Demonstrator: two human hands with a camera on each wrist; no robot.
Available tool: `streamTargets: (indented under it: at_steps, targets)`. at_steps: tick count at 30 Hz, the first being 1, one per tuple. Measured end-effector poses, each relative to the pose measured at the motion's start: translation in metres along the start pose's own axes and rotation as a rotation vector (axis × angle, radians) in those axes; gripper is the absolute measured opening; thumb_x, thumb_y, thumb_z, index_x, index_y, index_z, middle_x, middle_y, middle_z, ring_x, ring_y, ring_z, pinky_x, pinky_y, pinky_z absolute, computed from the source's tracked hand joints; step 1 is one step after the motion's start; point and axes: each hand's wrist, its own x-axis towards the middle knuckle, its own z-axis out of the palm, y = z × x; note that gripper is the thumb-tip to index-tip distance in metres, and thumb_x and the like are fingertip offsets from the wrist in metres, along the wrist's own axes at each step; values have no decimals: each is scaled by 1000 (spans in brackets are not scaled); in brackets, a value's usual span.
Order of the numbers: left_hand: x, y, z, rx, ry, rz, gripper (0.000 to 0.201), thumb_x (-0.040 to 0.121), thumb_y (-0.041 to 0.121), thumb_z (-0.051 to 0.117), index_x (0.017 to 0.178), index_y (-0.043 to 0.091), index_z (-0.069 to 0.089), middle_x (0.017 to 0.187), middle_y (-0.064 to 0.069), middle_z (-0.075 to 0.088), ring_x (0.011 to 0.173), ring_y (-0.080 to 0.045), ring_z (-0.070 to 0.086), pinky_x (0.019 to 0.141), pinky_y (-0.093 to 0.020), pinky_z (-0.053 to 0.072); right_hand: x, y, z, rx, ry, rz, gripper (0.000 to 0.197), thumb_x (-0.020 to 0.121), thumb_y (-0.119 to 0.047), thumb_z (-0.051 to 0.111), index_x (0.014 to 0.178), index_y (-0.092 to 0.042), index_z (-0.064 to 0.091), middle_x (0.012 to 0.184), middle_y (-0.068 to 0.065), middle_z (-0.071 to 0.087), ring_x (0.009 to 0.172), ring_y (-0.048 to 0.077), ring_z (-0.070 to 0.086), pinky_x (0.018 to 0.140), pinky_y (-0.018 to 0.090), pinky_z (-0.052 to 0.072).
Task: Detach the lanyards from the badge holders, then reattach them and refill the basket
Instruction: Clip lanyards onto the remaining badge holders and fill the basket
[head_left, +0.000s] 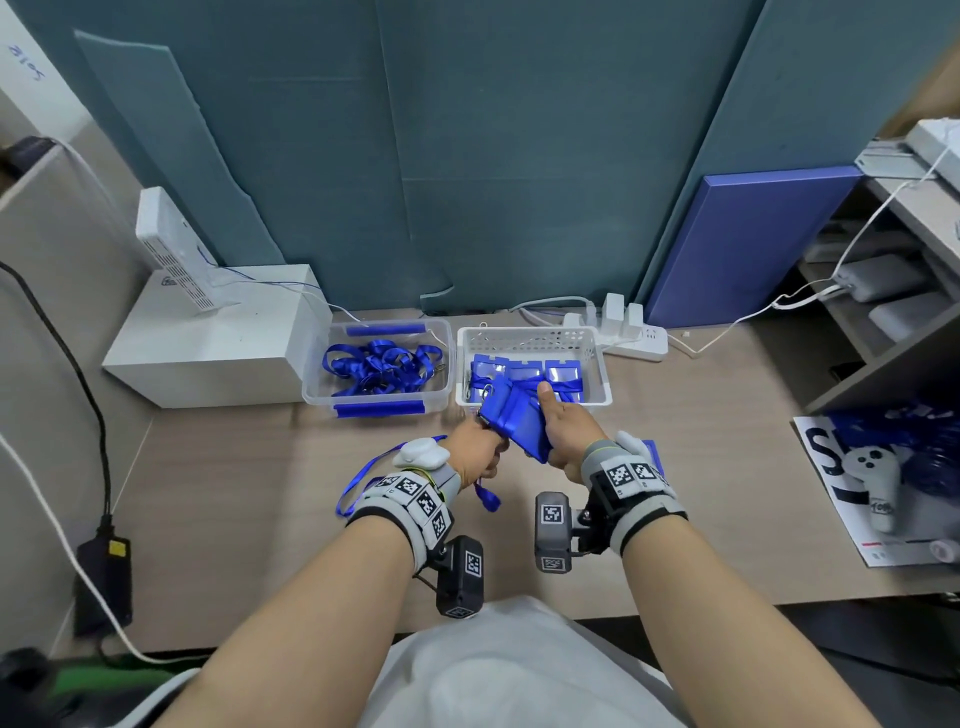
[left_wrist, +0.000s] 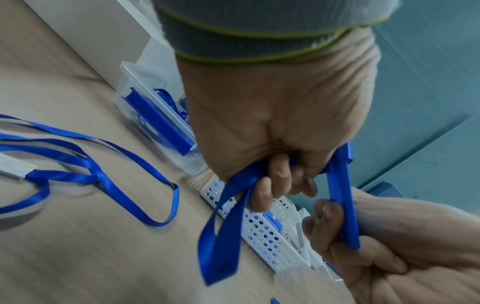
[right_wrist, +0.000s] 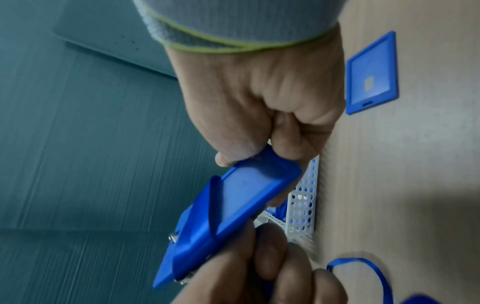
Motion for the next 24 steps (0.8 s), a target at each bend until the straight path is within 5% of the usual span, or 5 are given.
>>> streamTargets:
  at_steps: [4,11,15,19,24]
  targets:
    - [-4,2,-3,-111,-60,-8,30,94,-1,42,71,16,34,60,1,30,44,-9,20,45,-21,18,12,14,7,111,51,-15,69,95,-71,33,77,-10,60,76,18,61,69,32,57,70,45,48]
    - [-3,1,-2,-192,-77,-34,22,100,13,48,79,13,50,62,0,36,45,-10,21,47,-24,19,25,23,10,250,90,-17,79,67,-82,38,85,-10,66,93,26,71,84,42,69,71,48,54]
    - [1,3,0,-139,-83,28,31,107,25,43,81,10,48,60,3,35,42,-7,22,42,-20,22,15,17,5,276,108,-7,65,77,-73,45,85,-12,65,97,22,72,90,42,69,82,54,58]
    - [3,4,0,-81,47,37,38,107,30,45,77,6,53,46,9,31,39,-7,20,41,-20,19,10,8,-6,303,32,-65,42,103,-51,45,93,-15,63,91,9,65,72,23,61,67,37,56]
    - [4,-7,-10,48,-1,55,40,104,33,51,73,9,58,46,9,35,39,-10,24,43,-23,22,19,10,-5,218,-10,-222,31,94,-48,66,103,-18,68,101,-1,68,90,20,62,83,36,52]
